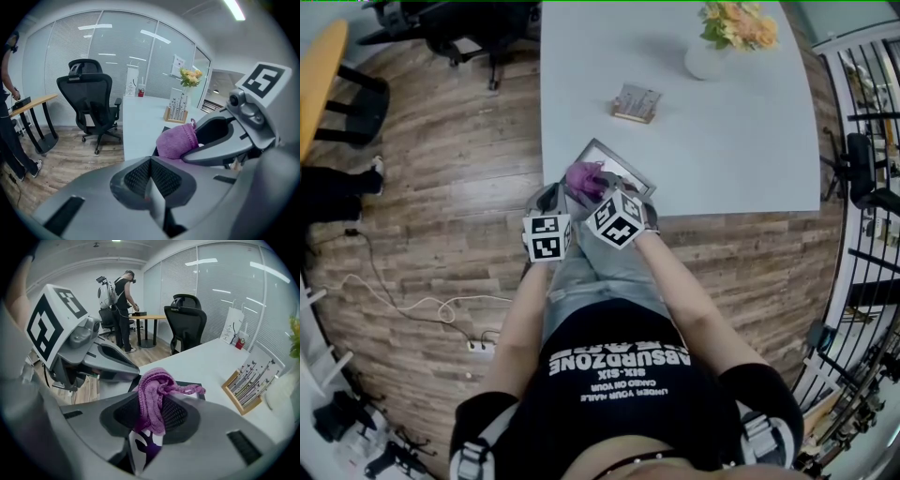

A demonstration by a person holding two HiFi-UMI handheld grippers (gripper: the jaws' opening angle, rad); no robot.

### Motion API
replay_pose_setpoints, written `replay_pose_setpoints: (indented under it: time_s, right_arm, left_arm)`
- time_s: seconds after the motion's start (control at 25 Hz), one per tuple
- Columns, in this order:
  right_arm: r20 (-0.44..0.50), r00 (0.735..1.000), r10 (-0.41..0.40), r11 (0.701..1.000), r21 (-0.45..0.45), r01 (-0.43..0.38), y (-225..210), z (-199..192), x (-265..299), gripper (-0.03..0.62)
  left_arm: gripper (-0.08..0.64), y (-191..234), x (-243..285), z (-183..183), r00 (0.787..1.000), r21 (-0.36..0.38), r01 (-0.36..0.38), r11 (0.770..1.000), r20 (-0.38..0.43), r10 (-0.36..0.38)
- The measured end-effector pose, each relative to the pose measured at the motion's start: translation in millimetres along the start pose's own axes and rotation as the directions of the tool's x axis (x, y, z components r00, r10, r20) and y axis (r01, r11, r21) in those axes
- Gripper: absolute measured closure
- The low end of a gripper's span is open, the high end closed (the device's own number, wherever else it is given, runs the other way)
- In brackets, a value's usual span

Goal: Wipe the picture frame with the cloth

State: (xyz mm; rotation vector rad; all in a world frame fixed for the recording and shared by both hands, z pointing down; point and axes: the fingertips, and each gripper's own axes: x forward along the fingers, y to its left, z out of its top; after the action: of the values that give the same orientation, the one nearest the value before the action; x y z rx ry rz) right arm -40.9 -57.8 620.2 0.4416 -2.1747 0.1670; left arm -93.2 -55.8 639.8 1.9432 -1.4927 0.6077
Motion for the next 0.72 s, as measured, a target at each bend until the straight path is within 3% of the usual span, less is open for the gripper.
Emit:
replay_pose_setpoints:
  time_s: [0.28,0.72]
  right_arm:
    - [-0.034,0.999,0.016,0.997,-0.079,-0.018,4.9,-7.5,-6.4,0.465]
    - [-0.033,0.999,-0.004,0.998,-0.059,0.002,20.3,-25.7,-21.3,0.465]
  left_arm:
    - [0.545,-2.8,-0.7,4.9,1.0,0.012,-0.017,1.0,-0.002,0.017]
    - [0.545,0.7,-0.7,6.5,0.999,0.033,-0.031,0.999,-0.009,0.031]
